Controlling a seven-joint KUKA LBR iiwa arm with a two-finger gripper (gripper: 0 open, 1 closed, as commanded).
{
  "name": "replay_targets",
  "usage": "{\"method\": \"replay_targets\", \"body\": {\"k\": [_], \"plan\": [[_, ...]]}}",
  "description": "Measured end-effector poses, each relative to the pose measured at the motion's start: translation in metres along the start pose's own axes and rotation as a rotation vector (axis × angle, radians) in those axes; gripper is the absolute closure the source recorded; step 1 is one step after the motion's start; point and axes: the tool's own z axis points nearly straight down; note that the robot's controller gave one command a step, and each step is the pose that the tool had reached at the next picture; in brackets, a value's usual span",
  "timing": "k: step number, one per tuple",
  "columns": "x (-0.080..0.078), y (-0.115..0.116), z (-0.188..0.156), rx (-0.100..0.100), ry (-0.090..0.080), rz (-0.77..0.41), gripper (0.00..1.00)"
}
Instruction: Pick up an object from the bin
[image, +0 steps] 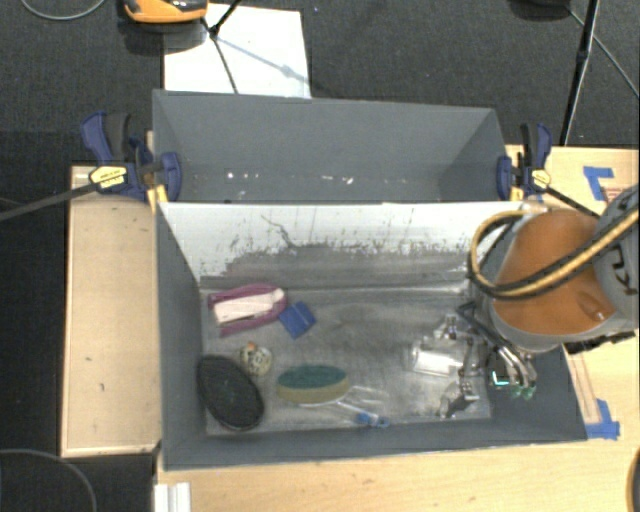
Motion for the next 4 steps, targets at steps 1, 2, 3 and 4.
{"method": "replay_targets", "body": {"k": [1,2,3,4], "plan": [[-0.01,-0.014,0.055,0.0,-0.013,0.165,0.0],[-0.014,-0.02,0.055,-0.003,-0.014,0.308,0.0],[-0.007,-0.011,0.054,-0.002,-0.018,0.438,0.0],[-0.013,-0.057,0.055,-0.004,-0.012,0.652,0.0]]}}
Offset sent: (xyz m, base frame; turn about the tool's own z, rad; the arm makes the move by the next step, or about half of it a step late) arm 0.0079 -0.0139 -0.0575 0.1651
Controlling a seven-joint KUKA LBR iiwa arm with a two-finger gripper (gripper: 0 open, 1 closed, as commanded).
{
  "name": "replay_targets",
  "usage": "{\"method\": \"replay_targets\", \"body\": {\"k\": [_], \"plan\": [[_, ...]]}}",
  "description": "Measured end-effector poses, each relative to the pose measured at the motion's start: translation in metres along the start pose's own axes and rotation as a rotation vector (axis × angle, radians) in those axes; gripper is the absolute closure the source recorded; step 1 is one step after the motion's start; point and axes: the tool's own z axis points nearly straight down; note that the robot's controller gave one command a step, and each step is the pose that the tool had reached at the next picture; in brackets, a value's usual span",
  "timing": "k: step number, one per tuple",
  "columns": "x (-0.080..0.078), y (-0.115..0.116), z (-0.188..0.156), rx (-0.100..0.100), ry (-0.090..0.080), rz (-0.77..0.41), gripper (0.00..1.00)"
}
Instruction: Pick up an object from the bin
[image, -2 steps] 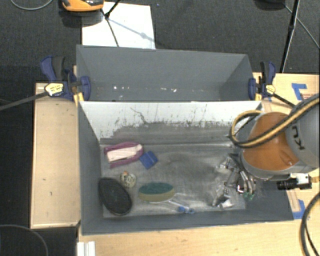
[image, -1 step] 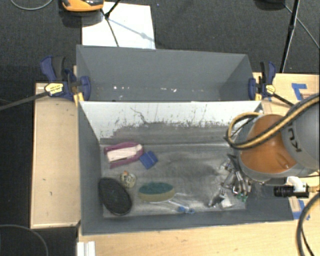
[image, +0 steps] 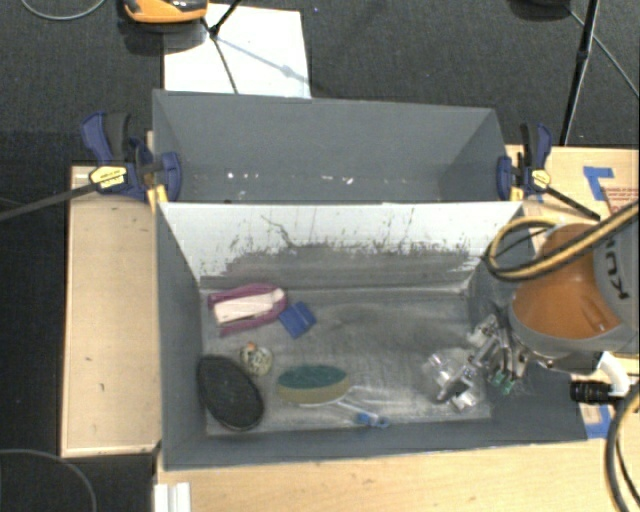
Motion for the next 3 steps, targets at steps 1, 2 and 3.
{"method": "replay_targets", "body": {"k": [1,2,3], "plan": [[0.027,0.017,-0.001,0.001,-0.006,0.035,0.0],[0.025,0.017,-0.002,-0.001,-0.009,0.033,1.0],[0.023,0.018,-0.088,0.0,-0.004,0.03,1.0]]}}
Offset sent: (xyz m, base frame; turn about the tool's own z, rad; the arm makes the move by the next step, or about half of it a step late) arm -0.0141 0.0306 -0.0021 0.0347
